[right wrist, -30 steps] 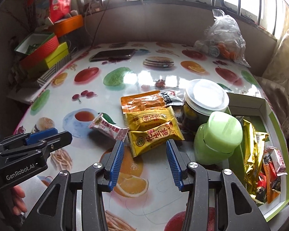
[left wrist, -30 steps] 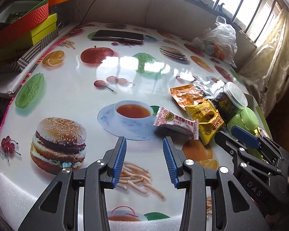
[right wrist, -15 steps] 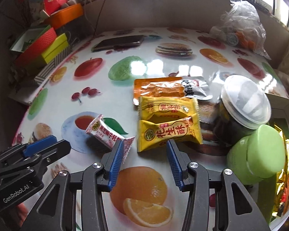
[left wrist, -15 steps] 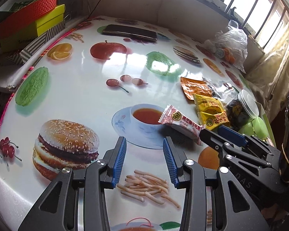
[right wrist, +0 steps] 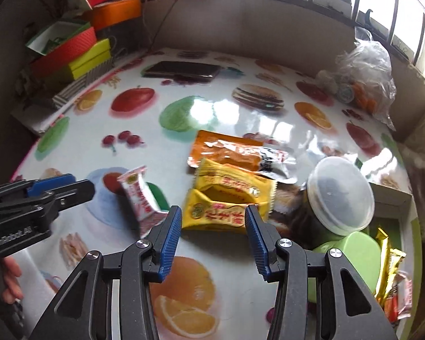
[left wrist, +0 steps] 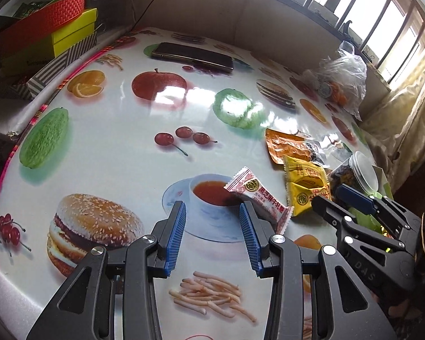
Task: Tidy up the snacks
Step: 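Grasp white milk candy with left gripper while right gripper grasps yellow peanut pack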
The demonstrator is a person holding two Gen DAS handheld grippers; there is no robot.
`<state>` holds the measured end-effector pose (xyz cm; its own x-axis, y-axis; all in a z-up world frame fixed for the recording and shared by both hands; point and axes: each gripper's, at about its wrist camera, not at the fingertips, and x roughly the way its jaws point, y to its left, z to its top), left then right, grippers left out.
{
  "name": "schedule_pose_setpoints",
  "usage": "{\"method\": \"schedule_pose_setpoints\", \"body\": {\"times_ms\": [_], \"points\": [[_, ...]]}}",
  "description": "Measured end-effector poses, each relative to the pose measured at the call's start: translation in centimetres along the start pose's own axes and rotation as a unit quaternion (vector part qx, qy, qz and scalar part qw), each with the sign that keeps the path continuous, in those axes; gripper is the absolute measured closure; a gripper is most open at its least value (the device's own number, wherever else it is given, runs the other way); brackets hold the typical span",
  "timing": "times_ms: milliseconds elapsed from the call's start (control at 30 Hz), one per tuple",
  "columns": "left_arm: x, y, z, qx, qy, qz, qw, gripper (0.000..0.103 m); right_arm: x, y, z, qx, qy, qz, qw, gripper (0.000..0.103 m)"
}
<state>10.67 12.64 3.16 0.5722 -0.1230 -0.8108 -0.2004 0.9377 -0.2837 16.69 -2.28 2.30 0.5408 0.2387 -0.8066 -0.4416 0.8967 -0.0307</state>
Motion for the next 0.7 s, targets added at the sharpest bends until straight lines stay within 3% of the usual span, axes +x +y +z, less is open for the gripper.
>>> {"method": "schedule_pose_setpoints", "body": {"times_ms": [167,433,600,700], "points": [[0.4,-0.6,0.4,-0.008,0.005,-0.004,0.9999,0.062,1.3,-0.5,-0.6,0.022,0.019,0.014,0.999,0.055],[0.9,-1.3,0.9,-0.006,0.006,-0.004,1.0,0.062,0.3,0.7,-1.7,0.042,0.047,0.096,0.993,0.055],[1.3,-1.6,1.1,-0.002,0.007,-0.004,1.0,0.062,-0.3,1.0,-1.3,-0.01,0.028,0.053,0.998,0.055],[1.7,-2.2,1.1,0.013,0.016,-0.007,0.9998,0.062,0.0,1.7,-1.0,-0.059,0.022,0.05,0.997,0.055]]}}
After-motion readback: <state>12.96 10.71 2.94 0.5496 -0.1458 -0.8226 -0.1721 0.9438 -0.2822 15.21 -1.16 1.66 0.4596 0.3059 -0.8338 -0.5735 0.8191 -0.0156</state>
